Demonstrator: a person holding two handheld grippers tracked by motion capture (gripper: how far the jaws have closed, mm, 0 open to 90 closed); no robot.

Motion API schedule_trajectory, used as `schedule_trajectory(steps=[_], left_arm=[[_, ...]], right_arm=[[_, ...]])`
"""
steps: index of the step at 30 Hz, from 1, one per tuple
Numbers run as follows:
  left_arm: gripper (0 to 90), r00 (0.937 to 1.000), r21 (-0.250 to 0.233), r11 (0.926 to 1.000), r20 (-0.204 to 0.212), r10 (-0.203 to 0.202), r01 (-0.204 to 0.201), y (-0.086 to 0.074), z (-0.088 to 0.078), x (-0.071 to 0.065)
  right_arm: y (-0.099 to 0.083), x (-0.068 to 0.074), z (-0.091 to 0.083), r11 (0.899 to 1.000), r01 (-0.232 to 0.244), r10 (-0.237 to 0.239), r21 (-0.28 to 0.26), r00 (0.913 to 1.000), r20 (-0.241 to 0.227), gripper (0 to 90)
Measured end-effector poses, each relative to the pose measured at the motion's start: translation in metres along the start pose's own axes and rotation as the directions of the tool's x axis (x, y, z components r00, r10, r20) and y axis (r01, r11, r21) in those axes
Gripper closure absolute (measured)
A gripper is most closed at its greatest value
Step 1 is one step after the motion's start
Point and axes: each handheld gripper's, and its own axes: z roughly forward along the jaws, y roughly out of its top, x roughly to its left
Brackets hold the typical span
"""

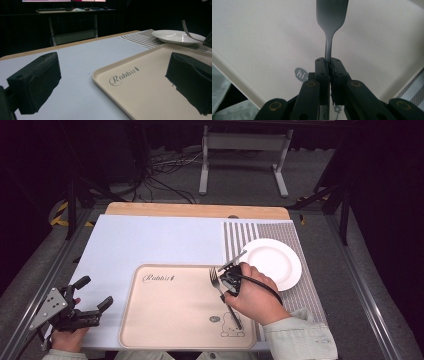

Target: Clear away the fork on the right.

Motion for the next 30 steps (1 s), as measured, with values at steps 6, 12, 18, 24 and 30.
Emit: schedule_trajectory(steps=[6, 12, 18, 24, 30], left_arm=[[0.4, 1.0000, -0.001, 1.0000, 0.000, 0.000, 0.000, 0.000, 0.000, 0.000], [0.4, 1.0000, 0.000, 1.0000, 0.001, -0.002, 0.002, 0.000, 0.000, 0.000], [0.4, 1.0000, 0.001, 1.0000, 0.001, -0.003, 0.003, 0.000, 0.001, 0.000], [0.4, 1.0000, -0.001, 1.0000, 0.000, -0.003, 0.003, 0.000, 0.000, 0.000], [0.4, 1.0000, 0.000, 1.0000, 0.000, -0.002, 0.002, 0.000, 0.000, 0.000]], right_arm=[[-0.001, -0.002, 0.009, 0.999, -0.023, 0.023, 0.048, 0.9997, 0.005, 86.0], [-0.001, -0.006, 0.018, 0.996, -0.043, 0.042, 0.076, 0.9990, 0.013, 85.9], [-0.001, -0.009, 0.024, 0.995, -0.055, 0.054, 0.085, 0.9985, 0.011, 85.8], [-0.001, -0.010, 0.028, 0.994, -0.061, 0.060, 0.089, 0.9981, 0.012, 85.6], [-0.001, -0.011, 0.032, 0.993, -0.069, 0.068, 0.097, 0.9976, 0.012, 85.5]])
